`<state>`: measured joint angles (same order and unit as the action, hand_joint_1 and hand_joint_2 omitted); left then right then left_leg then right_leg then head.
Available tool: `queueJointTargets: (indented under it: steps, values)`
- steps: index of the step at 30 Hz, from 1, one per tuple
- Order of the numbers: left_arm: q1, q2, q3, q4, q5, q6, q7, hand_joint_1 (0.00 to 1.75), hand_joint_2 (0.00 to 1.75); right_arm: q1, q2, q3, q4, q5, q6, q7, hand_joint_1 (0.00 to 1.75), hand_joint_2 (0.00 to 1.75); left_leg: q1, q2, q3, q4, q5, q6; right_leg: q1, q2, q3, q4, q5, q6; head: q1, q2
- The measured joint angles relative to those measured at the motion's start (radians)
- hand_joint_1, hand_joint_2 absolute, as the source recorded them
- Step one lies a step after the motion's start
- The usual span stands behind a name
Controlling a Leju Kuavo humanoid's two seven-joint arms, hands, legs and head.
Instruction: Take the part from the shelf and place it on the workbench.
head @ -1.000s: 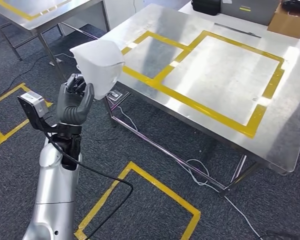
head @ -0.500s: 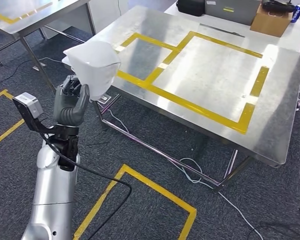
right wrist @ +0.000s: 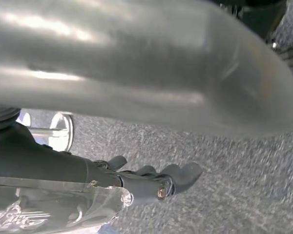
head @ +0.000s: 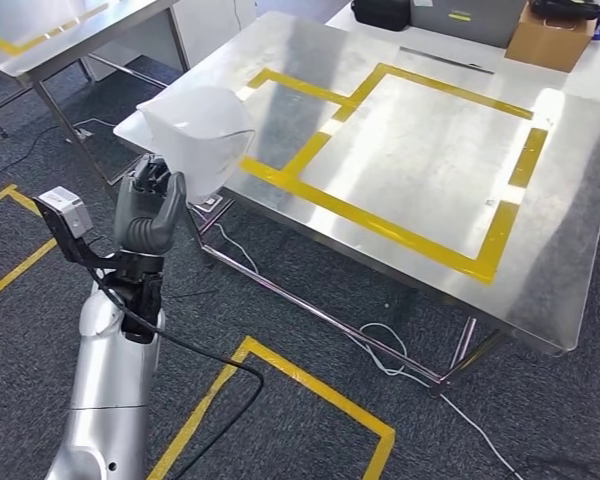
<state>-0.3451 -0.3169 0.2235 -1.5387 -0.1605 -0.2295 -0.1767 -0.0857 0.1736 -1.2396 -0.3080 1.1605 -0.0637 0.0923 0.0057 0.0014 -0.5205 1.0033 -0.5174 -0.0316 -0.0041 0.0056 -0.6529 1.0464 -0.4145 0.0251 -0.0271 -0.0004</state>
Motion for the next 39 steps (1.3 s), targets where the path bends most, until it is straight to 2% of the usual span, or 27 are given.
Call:
queueJointTargets:
  steps: [1, 2, 4, 5, 6, 7, 9, 10, 11, 13, 15, 16, 17, 18, 20, 21, 22, 23, 24, 25, 26, 27, 29, 31, 34, 39]
  values:
    - [-0.002, 0.0, -0.001, 0.0, 0.0, 0.0, 0.0, 1.75, 1.75, 0.0, 0.0, 0.0, 0.0, 0.0, 0.0, -0.001, 0.0, 0.0, 0.001, 0.0, -0.008, 0.021, -0.009, -0.005, -0.002, 0.001, 0.009, -0.004, -0.005, -0.006, -0.002, 0.0]
    - [-0.003, 0.0, -0.001, 0.0, 0.001, 0.0, 0.0, 1.75, 1.75, -0.001, 0.0, 0.0, 0.0, 0.0, 0.0, -0.001, 0.0, 0.0, 0.001, 0.0, -0.031, 0.064, -0.023, -0.009, -0.005, 0.002, 0.019, -0.007, -0.01, -0.012, -0.004, 0.0]
    - [-0.001, 0.001, 0.0, 0.001, 0.001, 0.0, -0.001, 1.75, 1.75, -0.002, 0.0, 0.0, 0.0, 0.0, 0.001, -0.003, 0.0, 0.0, 0.002, 0.0, -0.122, 0.2, -0.054, -0.016, -0.005, 0.005, 0.038, -0.01, -0.025, -0.019, -0.008, 0.0]
    - [0.001, 0.002, 0.0, 0.002, 0.002, 0.0, -0.001, 1.75, 1.75, -0.001, 0.0, 0.0, 0.0, 0.0, 0.002, -0.003, 0.0, 0.0, 0.002, 0.0, -0.17, 0.256, -0.056, -0.018, -0.006, 0.006, 0.049, -0.01, -0.034, -0.02, -0.008, 0.0]
    - [0.003, 0.003, 0.0, 0.003, 0.001, 0.0, -0.001, 1.75, 1.75, 0.0, 0.0, 0.0, 0.0, 0.0, 0.002, -0.003, 0.0, 0.0, 0.002, 0.0, -0.205, 0.282, -0.041, -0.018, -0.006, 0.008, 0.06, -0.011, -0.043, -0.02, -0.009, 0.0]
    - [0.004, 0.003, 0.001, 0.004, 0.002, 0.0, -0.001, 1.75, 1.75, 0.001, 0.0, 0.0, 0.0, 0.0, 0.002, -0.003, 0.0, 0.0, 0.002, 0.0, -0.22, 0.268, -0.002, -0.017, -0.006, 0.01, 0.075, -0.011, -0.054, -0.019, -0.009, 0.0]
    - [0.004, 0.004, 0.001, 0.004, 0.002, 0.001, -0.001, 1.75, 1.75, 0.002, 0.0, 0.0, 0.0, 0.0, 0.003, -0.004, 0.0, 0.0, 0.002, 0.0, -0.204, 0.155, 0.109, -0.011, -0.008, 0.015, 0.102, -0.012, -0.076, -0.013, -0.01, 0.0]
    - [0.003, 0.005, 0.001, 0.004, 0.002, 0.001, -0.001, 1.75, 1.75, 0.001, 0.001, 0.0, 0.0, 0.0, 0.004, -0.004, 0.0, 0.0, 0.001, 0.0, -0.183, 0.092, 0.146, -0.008, -0.006, 0.019, 0.114, -0.011, -0.088, -0.007, -0.01, 0.0]
    - [0.002, 0.005, 0.001, 0.004, 0.002, 0.002, 0.0, 1.75, 1.75, 0.0, 0.001, 0.0, 0.0, 0.0, 0.004, -0.004, 0.0, 0.0, 0.0, -0.001, -0.166, 0.046, 0.16, -0.003, -0.004, 0.021, 0.12, -0.012, -0.098, -0.001, -0.011, 0.0]
    - [0.001, 0.006, 0.001, 0.005, 0.001, 0.004, 0.002, 1.75, 1.75, -0.001, 0.0, 0.0, 0.0, 0.0, 0.003, -0.005, 0.0, 0.0, -0.002, -0.002, -0.147, 0.013, 0.144, 0.008, -0.002, 0.023, 0.13, -0.019, -0.112, 0.011, -0.011, 0.0]
    - [0.0, 0.005, 0.0, 0.005, 0.0, 0.005, 0.004, 1.75, 1.75, -0.002, 0.0, 0.0, 0.0, 0.0, 0.003, -0.005, 0.0, 0.0, 0.0, -0.003, -0.141, 0.008, 0.133, 0.021, -0.003, 0.018, 0.139, -0.023, -0.121, 0.022, -0.009, 0.0]
    - [-0.001, 0.005, 0.0, 0.005, 0.0, 0.005, 0.004, 1.75, 1.75, -0.002, 0.0, 0.0, -0.001, 0.0, 0.003, -0.006, 0.0, 0.0, 0.002, -0.003, -0.136, 0.006, 0.128, 0.027, -0.003, 0.014, 0.134, -0.006, -0.132, 0.027, -0.008, 0.0]
    - [-0.001, 0.004, 0.0, 0.005, 0.0, 0.005, 0.004, 1.75, 1.75, -0.004, 0.0, 0.0, -0.001, 0.0, 0.002, -0.006, 0.0, 0.0, 0.003, -0.003, -0.13, 0.005, 0.123, 0.033, -0.003, 0.01, 0.117, 0.032, -0.151, 0.031, -0.007, 0.0]
    - [-0.001, 0.004, 0.0, 0.005, 0.0, 0.005, 0.004, 1.75, 1.75, -0.004, 0.0, 0.0, -0.001, 0.0, 0.002, -0.006, 0.0, 0.0, 0.003, -0.003, -0.124, 0.005, 0.118, 0.037, -0.003, 0.006, 0.084, 0.091, -0.176, 0.033, -0.006, 0.0]
    - [0.001, 0.003, 0.0, 0.006, 0.0, 0.005, 0.004, 1.75, 1.75, -0.003, 0.001, 0.0, 0.0, 0.0, 0.002, -0.006, 0.0, 0.0, 0.002, -0.003, -0.114, 0.005, 0.105, 0.041, -0.003, 0.004, -0.003, 0.224, -0.214, 0.035, -0.006, 0.0]
    - [0.003, 0.003, 0.0, 0.006, 0.0, 0.005, 0.004, 1.75, 1.75, -0.001, 0.001, 0.0, 0.0, 0.0, 0.002, -0.006, 0.0, 0.0, 0.002, -0.003, -0.106, 0.005, 0.098, 0.041, -0.003, 0.004, -0.036, 0.259, -0.208, 0.035, -0.005, 0.0]
    - [0.004, 0.003, 0.0, 0.007, 0.0, 0.006, 0.004, 1.75, 1.75, 0.0, 0.001, 0.0, 0.0, 0.0, 0.001, -0.005, 0.0, 0.0, 0.002, -0.004, -0.097, 0.005, 0.091, 0.04, -0.003, 0.004, -0.052, 0.255, -0.179, 0.035, -0.005, 0.0]
    - [0.004, 0.002, 0.0, 0.007, 0.0, 0.006, 0.004, 1.75, 1.75, 0.0, 0.0, 0.0, 0.0, 0.0, 0.001, -0.005, 0.0, 0.0, 0.002, -0.005, -0.085, 0.005, 0.083, 0.038, -0.003, 0.004, -0.049, 0.213, -0.133, 0.034, -0.005, 0.0]
    - [0.004, 0.002, 0.0, 0.008, 0.0, 0.006, 0.004, 1.75, 1.75, 0.0, 0.0, 0.0, -0.001, 0.0, 0.001, -0.005, 0.0, 0.0, 0.003, -0.006, -0.073, 0.005, 0.074, 0.035, -0.004, 0.003, -0.033, 0.146, -0.077, 0.033, -0.005, 0.0]
    - [0.003, 0.002, 0.0, 0.008, 0.0, 0.006, 0.004, 1.75, 1.75, 0.0, 0.0, 0.0, -0.001, 0.0, 0.0, -0.004, 0.0, 0.0, 0.001, -0.007, -0.063, 0.006, 0.066, 0.031, -0.003, 0.001, -0.014, 0.085, -0.037, 0.032, -0.004, 0.0]
    - [0.002, 0.002, 0.0, 0.008, 0.0, 0.006, 0.004, 1.75, 1.75, -0.001, 0.001, 0.0, 0.0, 0.0, 0.0, -0.004, 0.0, 0.0, -0.001, -0.007, -0.058, 0.007, 0.06, 0.026, -0.003, 0.0, 0.004, 0.035, -0.013, 0.028, -0.004, 0.0]
    - [0.0, 0.002, 0.0, 0.008, -0.001, 0.006, 0.004, 1.75, 1.75, -0.002, 0.001, 0.0, 0.0, 0.001, -0.001, -0.003, 0.0, 0.0, -0.003, -0.008, -0.057, 0.008, 0.057, 0.022, -0.004, 0.001, 0.014, 0.007, -0.003, 0.025, -0.005, 0.0]
    - [-0.001, 0.002, 0.0, 0.009, -0.001, 0.006, 0.006, 1.75, 1.75, -0.002, 0.001, 0.0, 0.0, 0.001, -0.002, -0.002, 0.0, 0.0, -0.006, -0.008, -0.061, 0.008, 0.061, 0.024, -0.004, 0.004, 0.019, -0.009, -0.007, 0.02, -0.008, 0.0]
    - [-0.001, 0.002, 0.0, 0.009, 0.0, 0.006, 0.008, 1.75, 1.75, -0.001, 0.001, 0.0, 0.0, 0.002, -0.003, -0.002, 0.0, 0.0, -0.006, -0.008, -0.058, 0.001, 0.065, 0.03, -0.004, 0.008, 0.018, -0.01, -0.006, 0.019, -0.01, 0.0]
    - [-0.003, 0.002, 0.0, 0.009, 0.0, 0.006, 0.012, 1.75, 1.75, -0.001, 0.001, 0.0, 0.0, 0.002, -0.003, -0.002, 0.0, 0.0, -0.006, -0.007, -0.05, -0.013, 0.064, 0.031, -0.003, 0.012, 0.019, -0.01, -0.01, 0.012, -0.01, 0.0]
    - [-0.003, 0.002, 0.0, 0.009, 0.0, 0.006, 0.014, 1.75, 1.75, -0.002, 0.001, 0.0, 0.0, 0.003, -0.003, -0.003, 0.0, 0.0, -0.003, -0.007, -0.048, -0.02, 0.066, 0.009, 0.0, 0.011, 0.018, -0.01, -0.01, 0.005, -0.009, 0.0]
